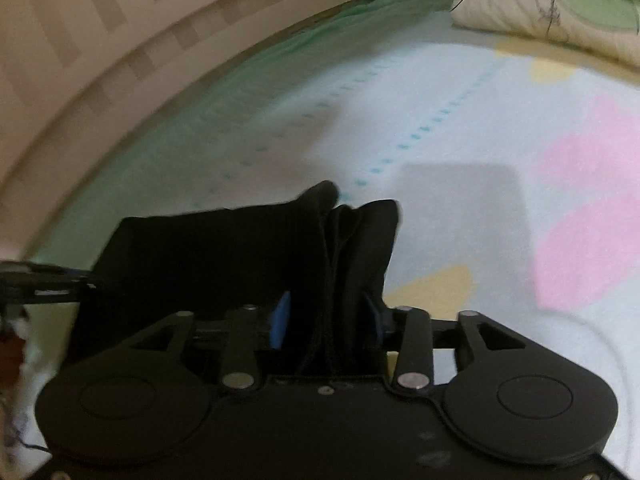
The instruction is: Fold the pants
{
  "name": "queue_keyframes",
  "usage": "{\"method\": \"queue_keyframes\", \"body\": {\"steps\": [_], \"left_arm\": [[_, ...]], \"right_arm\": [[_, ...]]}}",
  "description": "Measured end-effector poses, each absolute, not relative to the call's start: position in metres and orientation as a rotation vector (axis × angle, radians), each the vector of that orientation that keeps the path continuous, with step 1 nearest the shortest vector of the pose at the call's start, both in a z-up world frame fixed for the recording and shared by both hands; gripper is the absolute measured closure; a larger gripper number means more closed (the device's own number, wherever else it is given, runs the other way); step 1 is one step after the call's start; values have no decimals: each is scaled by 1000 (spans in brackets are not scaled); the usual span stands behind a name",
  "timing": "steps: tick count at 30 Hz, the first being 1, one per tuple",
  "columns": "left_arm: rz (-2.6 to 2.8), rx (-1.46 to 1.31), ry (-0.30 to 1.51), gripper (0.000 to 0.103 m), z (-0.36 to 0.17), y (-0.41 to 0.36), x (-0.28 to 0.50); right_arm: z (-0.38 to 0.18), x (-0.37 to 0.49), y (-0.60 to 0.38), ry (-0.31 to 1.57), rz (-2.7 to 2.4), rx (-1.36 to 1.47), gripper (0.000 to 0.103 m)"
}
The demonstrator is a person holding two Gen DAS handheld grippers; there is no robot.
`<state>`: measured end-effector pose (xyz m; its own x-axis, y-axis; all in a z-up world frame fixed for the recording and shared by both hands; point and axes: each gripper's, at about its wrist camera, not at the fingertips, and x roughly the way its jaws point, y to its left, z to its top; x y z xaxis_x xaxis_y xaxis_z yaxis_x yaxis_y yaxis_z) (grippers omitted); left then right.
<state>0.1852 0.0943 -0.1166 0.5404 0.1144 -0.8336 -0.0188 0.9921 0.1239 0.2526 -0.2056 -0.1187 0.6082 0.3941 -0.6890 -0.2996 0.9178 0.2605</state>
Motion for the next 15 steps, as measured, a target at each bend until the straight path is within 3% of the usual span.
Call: {"method": "queue_keyframes", "body": {"steps": [7,15], "left_arm": [[152,156,890,70,-92,91,163],[103,158,831,70,-85,76,137]], "right_arm": [[-108,231,-215,761,274,171,53],[-64,182,-171,520,352,-41,51]]}}
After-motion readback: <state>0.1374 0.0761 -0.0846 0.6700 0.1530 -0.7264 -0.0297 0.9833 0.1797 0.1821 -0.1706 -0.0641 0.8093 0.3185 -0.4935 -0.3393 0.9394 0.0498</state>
